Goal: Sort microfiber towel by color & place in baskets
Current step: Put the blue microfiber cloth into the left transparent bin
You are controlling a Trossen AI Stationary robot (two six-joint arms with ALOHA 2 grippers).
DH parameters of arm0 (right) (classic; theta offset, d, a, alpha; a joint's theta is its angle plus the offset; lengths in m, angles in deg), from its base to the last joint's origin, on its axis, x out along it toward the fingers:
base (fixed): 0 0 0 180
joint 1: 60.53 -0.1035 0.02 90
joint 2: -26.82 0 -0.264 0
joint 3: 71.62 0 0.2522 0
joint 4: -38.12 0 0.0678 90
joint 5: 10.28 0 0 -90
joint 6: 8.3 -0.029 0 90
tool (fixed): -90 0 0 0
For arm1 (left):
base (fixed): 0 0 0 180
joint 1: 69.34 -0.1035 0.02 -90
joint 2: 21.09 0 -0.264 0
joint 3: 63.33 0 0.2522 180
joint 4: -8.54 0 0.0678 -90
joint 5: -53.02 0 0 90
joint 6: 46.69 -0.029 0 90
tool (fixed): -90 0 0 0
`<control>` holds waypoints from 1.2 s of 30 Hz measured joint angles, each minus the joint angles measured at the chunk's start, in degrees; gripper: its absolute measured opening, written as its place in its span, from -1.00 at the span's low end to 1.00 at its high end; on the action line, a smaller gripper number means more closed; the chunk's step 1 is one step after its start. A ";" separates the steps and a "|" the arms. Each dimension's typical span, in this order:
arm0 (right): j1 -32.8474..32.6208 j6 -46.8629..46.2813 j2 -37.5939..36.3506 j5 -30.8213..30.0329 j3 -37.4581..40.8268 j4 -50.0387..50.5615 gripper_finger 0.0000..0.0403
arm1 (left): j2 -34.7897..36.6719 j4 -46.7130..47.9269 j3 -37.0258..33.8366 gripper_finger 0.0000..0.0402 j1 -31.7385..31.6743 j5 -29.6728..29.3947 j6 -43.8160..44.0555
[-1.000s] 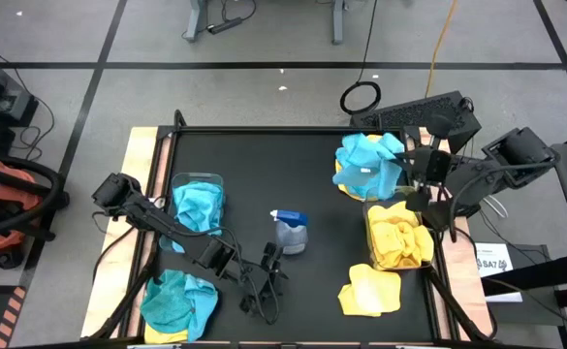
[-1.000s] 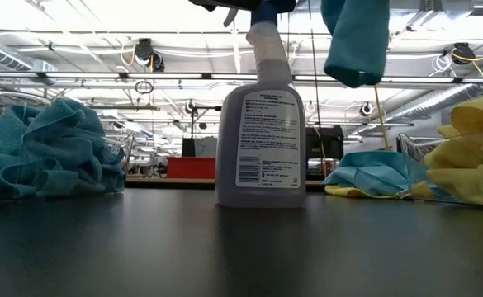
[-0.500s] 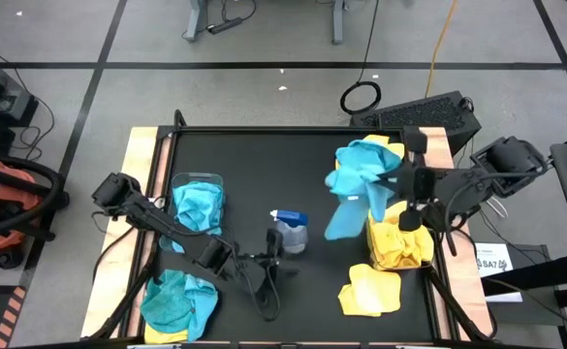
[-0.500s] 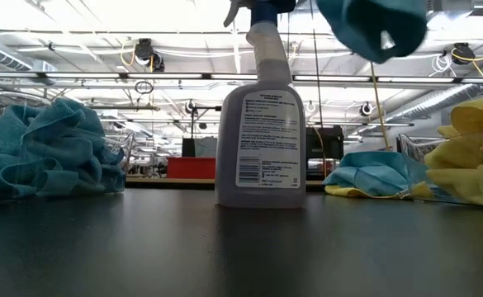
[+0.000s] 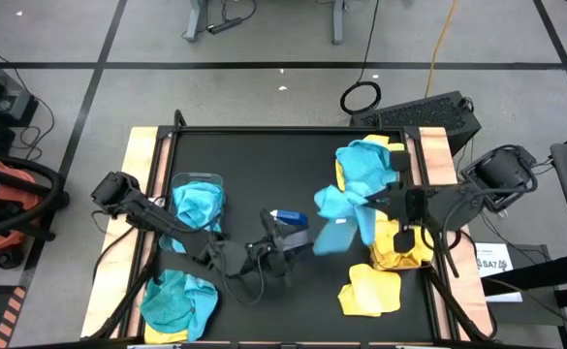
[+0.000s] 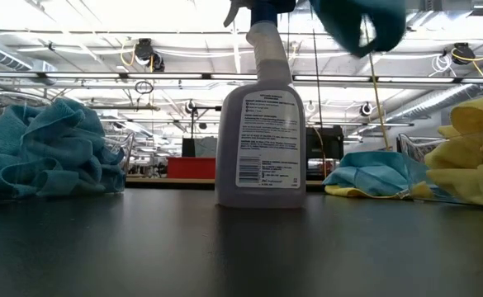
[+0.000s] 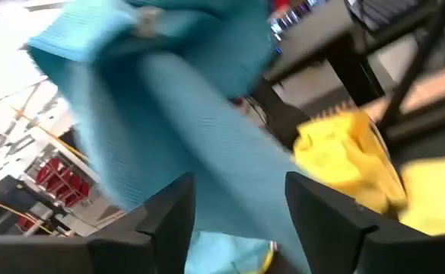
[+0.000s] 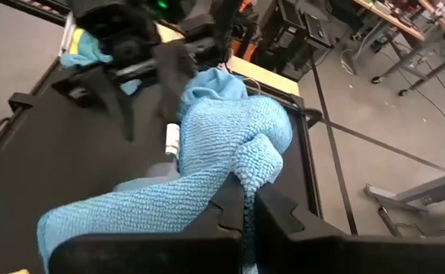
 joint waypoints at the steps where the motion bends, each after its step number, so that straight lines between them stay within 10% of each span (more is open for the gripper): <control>1: -0.34 0.08 0.44 0.10 0.00 -0.54 -1.00 | 0.00 -1.46 0.00 0.10 -0.32 0.04 -0.40; 13: -4.14 5.97 6.15 0.51 0.00 -7.22 -1.00 | 0.00 -7.02 0.00 0.87 -4.78 15.77 9.71; 21: -4.95 9.65 8.37 0.47 0.00 -11.43 -1.00 | 0.00 -3.45 0.00 0.90 -7.56 21.96 21.15; 36: -8.37 7.06 8.27 0.49 0.02 -10.70 -1.00 | 0.00 -1.05 0.00 -0.93 -4.54 20.24 11.54</control>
